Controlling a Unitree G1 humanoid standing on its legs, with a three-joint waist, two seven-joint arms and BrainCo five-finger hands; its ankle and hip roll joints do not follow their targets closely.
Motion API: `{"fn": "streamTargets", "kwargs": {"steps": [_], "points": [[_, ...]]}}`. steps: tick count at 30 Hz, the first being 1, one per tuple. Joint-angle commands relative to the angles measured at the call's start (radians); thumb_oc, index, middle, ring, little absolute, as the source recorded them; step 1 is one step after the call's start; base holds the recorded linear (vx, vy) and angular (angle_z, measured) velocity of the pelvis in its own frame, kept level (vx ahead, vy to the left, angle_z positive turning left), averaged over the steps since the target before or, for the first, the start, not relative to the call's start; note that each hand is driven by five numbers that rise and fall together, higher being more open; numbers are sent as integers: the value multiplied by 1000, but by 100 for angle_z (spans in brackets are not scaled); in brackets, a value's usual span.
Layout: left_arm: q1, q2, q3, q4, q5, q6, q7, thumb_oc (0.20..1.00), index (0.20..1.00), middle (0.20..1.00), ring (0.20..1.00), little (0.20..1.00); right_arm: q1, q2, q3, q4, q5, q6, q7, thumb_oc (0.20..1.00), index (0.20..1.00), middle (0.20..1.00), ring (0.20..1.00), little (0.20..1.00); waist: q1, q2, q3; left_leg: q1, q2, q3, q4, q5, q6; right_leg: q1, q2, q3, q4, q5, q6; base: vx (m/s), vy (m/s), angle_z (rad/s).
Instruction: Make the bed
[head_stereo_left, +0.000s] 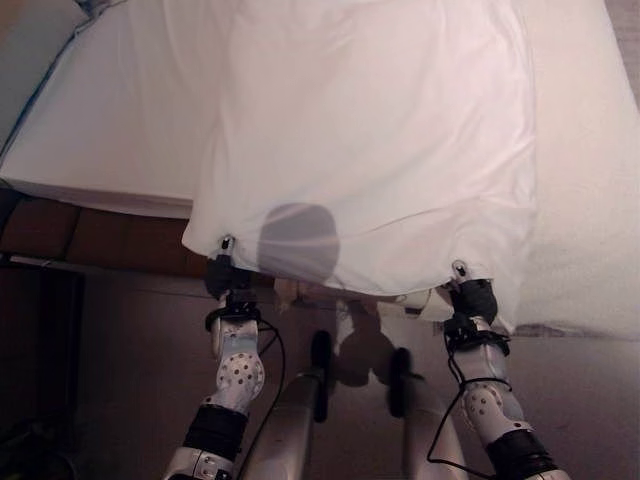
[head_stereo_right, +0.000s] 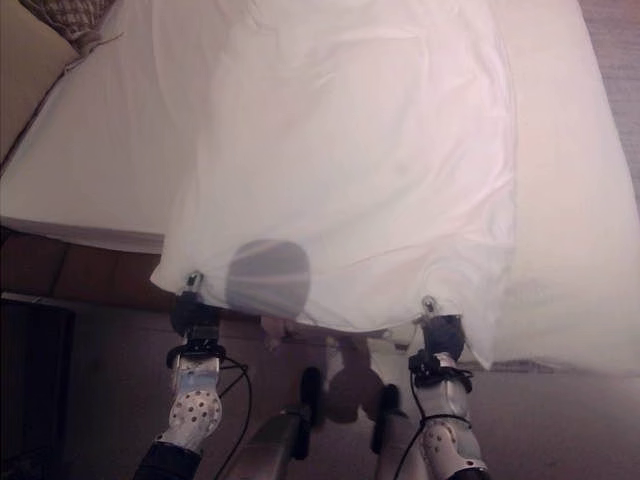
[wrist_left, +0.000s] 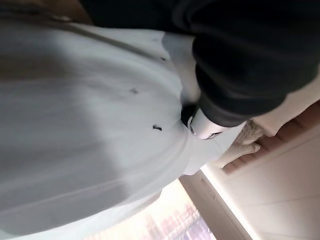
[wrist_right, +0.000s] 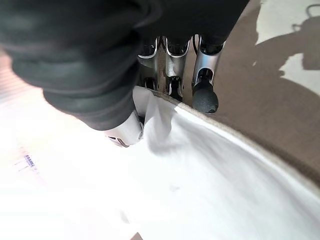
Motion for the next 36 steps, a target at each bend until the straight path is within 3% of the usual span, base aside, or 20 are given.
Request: {"fn": "streamTargets", "kwargs": {"steps": [1,3,7,10,11,12,14,16,17,18,20,22,24,26,28,29,32,33,35,36], "points": [[27,43,16,-153,89,-35,-18,200,200,200,200,200,-32,-24,8,-61,1,-52,34,200,200,200,200,200,2,-59,-35,23,-56,27,7,-49,-69,68,62,-2,-209,194,28,-5,-17,12],[35,38,15,-152,90,-35,-17,200,200,200,200,200,-31,-34,13,-66,1,-51,31,200,200,200,200,200,2,-59,-38,17,-62,45,23,-51,-71,102,70,1,-255,199,20,-2,-43,10],[56,-6,32,-129,56,-42,-29,200,200,200,200,200,-18,-71,-12,-57,-31,-48,20,200,200,200,200,200,3,-3,-64,18,-36,89,58,-68,-74,108,56,7,-253,191,15,63,-104,-23],[56,-17,35,-116,49,-41,-36,200,200,200,200,200,-7,-87,-34,-63,-64,-46,3,200,200,200,200,200,-8,10,-63,7,-35,99,98,-67,-92,126,45,0,-266,182,14,48,-96,-5],[56,-17,35,-116,49,-41,-36,200,200,200,200,200,-7,-87,-34,-63,-64,-46,3,200,200,200,200,200,-8,10,-63,7,-35,99,99,-67,-92,126,45,0,-266,182,14,17,-61,7],[54,-24,36,-108,59,-47,-28,200,200,200,200,200,-10,-99,-57,-52,-83,-53,-13,200,200,200,200,200,-2,11,-43,-13,-35,84,187,-41,-130,139,36,7,-258,175,3,2,-46,8],[50,-27,41,-104,59,-45,-16,200,200,200,200,200,-24,-94,-67,-44,-72,-68,-34,200,200,200,200,200,-2,1,-45,-21,13,74,181,-52,-123,134,22,17,-251,167,-3,8,-24,11],[50,-27,41,-104,59,-45,-16,200,200,200,200,200,-24,-94,-67,-44,-72,-68,-34,200,200,200,200,200,-2,1,-45,-21,13,75,181,-52,-123,134,22,17,-251,167,-3,34,6,-2],[44,-23,68,-114,70,-55,3,200,200,200,200,200,-38,-89,-91,-31,-101,-79,-79,200,200,200,200,200,12,-16,-62,-32,103,-41,92,-23,-112,118,20,58,-236,154,-4,74,30,-12],[44,-18,76,-120,77,-61,12,200,200,200,200,200,-42,-80,-99,-32,-97,-88,-92,200,200,200,200,200,15,-18,-70,-26,137,-80,24,19,-119,104,24,66,-227,150,-4,82,71,-10],[36,-6,85,-135,94,-80,28,200,200,200,200,200,-56,-79,-121,-19,-122,-102,-134,200,200,200,200,200,18,-1,-75,-12,248,-113,-147,130,-145,71,22,72,-190,136,1,24,214,-8],[18,6,73,-133,107,-92,46,200,200,200,200,200,-60,-75,-130,-27,-126,-114,-157,200,200,200,200,200,12,18,-79,20,285,-67,-233,148,-162,53,3,59,-160,128,18,11,339,-11],[11,9,70,-126,110,-100,44,200,200,200,200,200,-69,-75,-126,-22,-128,-110,-161,200,200,200,200,200,13,20,-74,21,282,-66,-227,141,-163,43,-4,64,-152,135,24,-38,303,-6],[-18,21,55,-118,105,-113,45,200,200,200,200,200,-74,-72,-132,-38,-145,-107,-166,200,200,200,200,200,5,13,-53,-30,239,-52,-148,111,-157,31,-47,74,-172,167,52,-73,420,-13],[-40,32,42,-114,98,-112,41,200,200,200,200,200,-66,-76,-149,-55,-172,-95,-177,200,200,200,200,200,-9,6,-48,-49,190,-6,-81,68,-150,67,-108,78,-235,209,87,59,665,-2],[-35,37,37,-110,94,-106,36,200,200,200,200,200,-52,-75,-171,-73,-167,-96,-169,200,200,200,200,200,-22,5,-47,-65,118,22,24,-6,-123,122,-187,95,-324,280,114,92,648,27],[-15,56,52,-110,123,-104,43,200,200,200,200,200,-47,-71,-172,-102,-191,-84,-169,200,200,200,200,200,-23,0,-61,-64,82,58,72,-54,-91,135,-234,104,-387,347,120,137,717,18],[30,82,96,-134,150,-99,46,200,200,200,200,200,-54,-62,-158,-120,-213,-68,-156,200,200,200,200,200,9,-15,-75,-34,91,121,62,-78,-85,144,-264,-62,-447,403,131,64,312,-56],[30,84,114,-136,164,-102,54,200,200,200,200,200,-64,-61,-161,-114,-205,-71,-144,200,200,200,200,200,13,-19,-80,-21,83,126,41,-73,-80,149,-237,-86,-423,356,118,43,381,-122],[2,89,132,-146,187,-111,80,200,200,200,200,200,-61,-69,-161,-133,-210,-80,-150,200,200,200,200,200,-4,-21,-86,-7,49,121,21,-65,-68,129,-144,-2,-355,272,94,23,404,-95]]}}
